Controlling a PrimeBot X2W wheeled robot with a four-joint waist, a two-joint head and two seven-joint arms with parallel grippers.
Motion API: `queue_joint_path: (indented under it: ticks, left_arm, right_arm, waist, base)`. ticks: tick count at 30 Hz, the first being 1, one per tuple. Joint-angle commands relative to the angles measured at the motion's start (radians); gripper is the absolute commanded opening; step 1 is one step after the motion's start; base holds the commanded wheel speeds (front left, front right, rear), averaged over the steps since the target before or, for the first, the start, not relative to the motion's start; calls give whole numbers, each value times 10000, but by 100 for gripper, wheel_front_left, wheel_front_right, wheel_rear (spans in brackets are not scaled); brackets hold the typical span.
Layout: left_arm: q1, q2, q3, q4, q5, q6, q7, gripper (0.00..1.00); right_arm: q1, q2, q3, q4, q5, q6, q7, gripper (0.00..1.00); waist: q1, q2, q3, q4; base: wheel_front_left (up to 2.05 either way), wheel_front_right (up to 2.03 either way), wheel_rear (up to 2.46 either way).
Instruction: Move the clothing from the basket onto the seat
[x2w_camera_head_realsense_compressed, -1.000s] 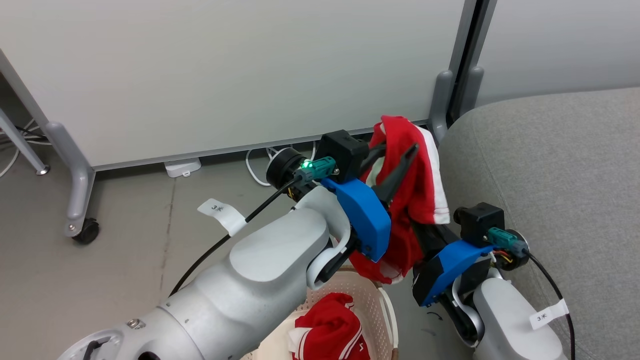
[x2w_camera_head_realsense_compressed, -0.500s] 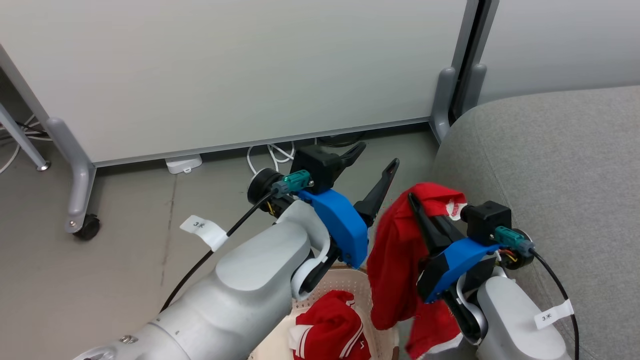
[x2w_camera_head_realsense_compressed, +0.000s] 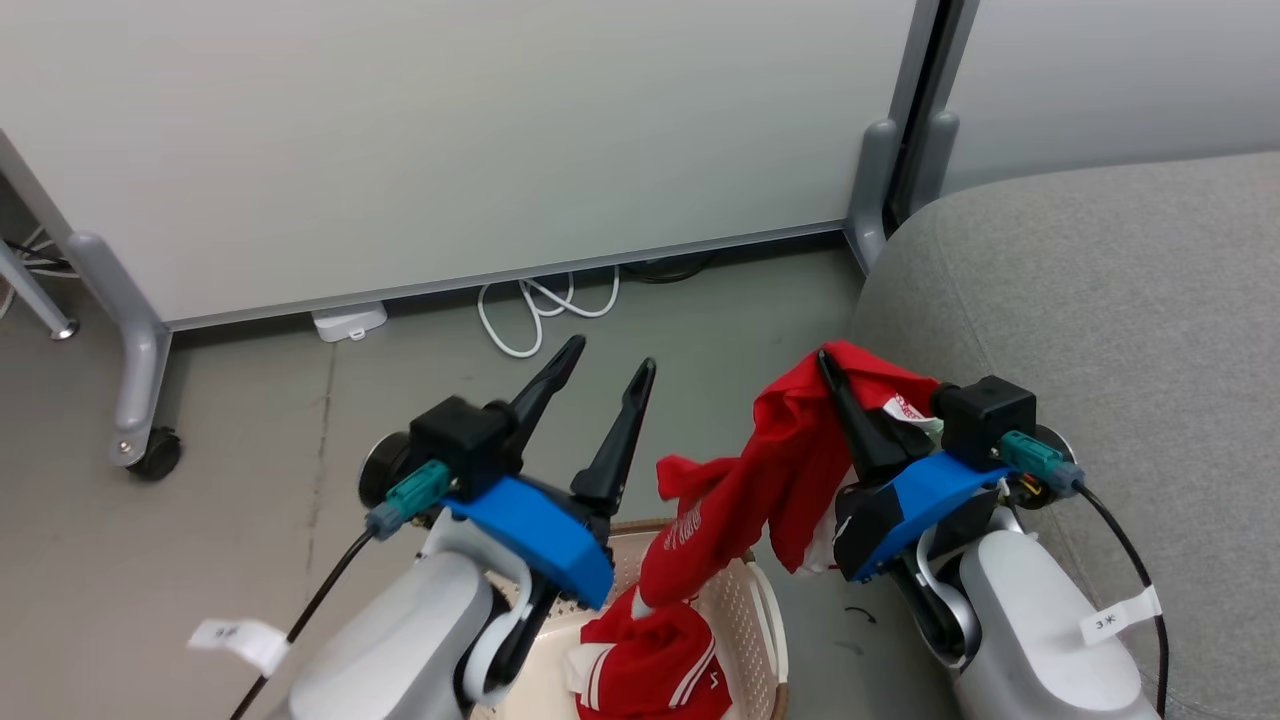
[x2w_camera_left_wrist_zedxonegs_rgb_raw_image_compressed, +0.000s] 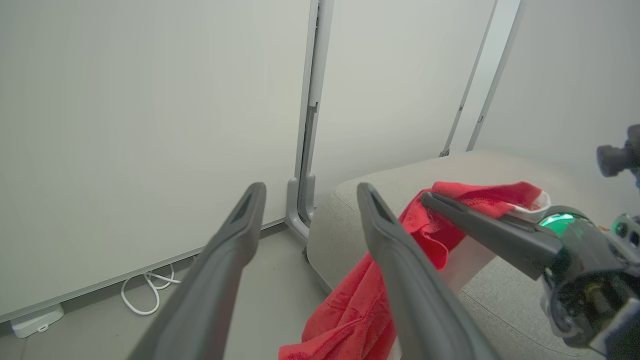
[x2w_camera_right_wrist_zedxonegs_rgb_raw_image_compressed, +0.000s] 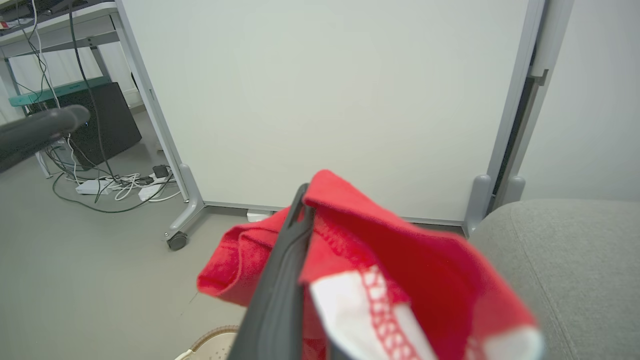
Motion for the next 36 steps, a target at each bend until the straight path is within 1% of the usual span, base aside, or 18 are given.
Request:
queue_joint_path:
  ticks: [1,6,10,16,20,21,24,30,36]
  left_arm:
    - [421,131,289,-226,256,53,-42,100]
    - [2094,491,1755,-1252,1509,41,-36,100]
    - [3291,541,2765,-1560,2067,57,-35,100]
    - [4303,403,3767,-1689,2687,-129,-35,100]
    - [4592,212,4143,-1690,2994,-367,-35,100]
    - [4643,123,4273,-1651,3146,-480,-35,100]
    - [4636,17,4430,-1591,3374,-629,-36,100]
    - [4464,-117,4679,-1459,3718,-842,-37,100]
    - [4415,-179,4895,-1386,3932,-1000,-36,100]
  right_arm:
    - [-78,-29,2,-104,-59,5,8,0]
    - [101,-29,31,-465,-114,5,167,0]
    - [232,-29,10,-731,-153,5,299,0]
    - [371,-27,-6,-1092,-213,5,429,0]
    - [463,-27,-39,-1305,-186,5,491,0]
    - [510,-29,-65,-1399,-140,5,476,0]
    - [551,-27,-34,-1545,-115,5,509,0]
    - [537,-24,-86,-1668,-79,5,467,0]
    - [685,-24,-166,-1701,12,5,355,0]
  waist:
    - [0,0,20,-89]
    - [0,0,40,-411]
    - [0,0,100,-700]
    - [0,0,198,-1196]
    - [0,0,242,-1586]
    - [0,0,274,-1814]
    - [0,0,368,-2206]
    - [0,0,583,-2970]
    - [0,0,730,-3580]
  base:
    - [0,0,0]
    - [0,0,0]
    - [0,0,0]
    - [0,0,0]
    - [0,0,0]
    - [0,0,0]
    - [0,0,0]
    - [0,0,0]
    - [0,0,0]
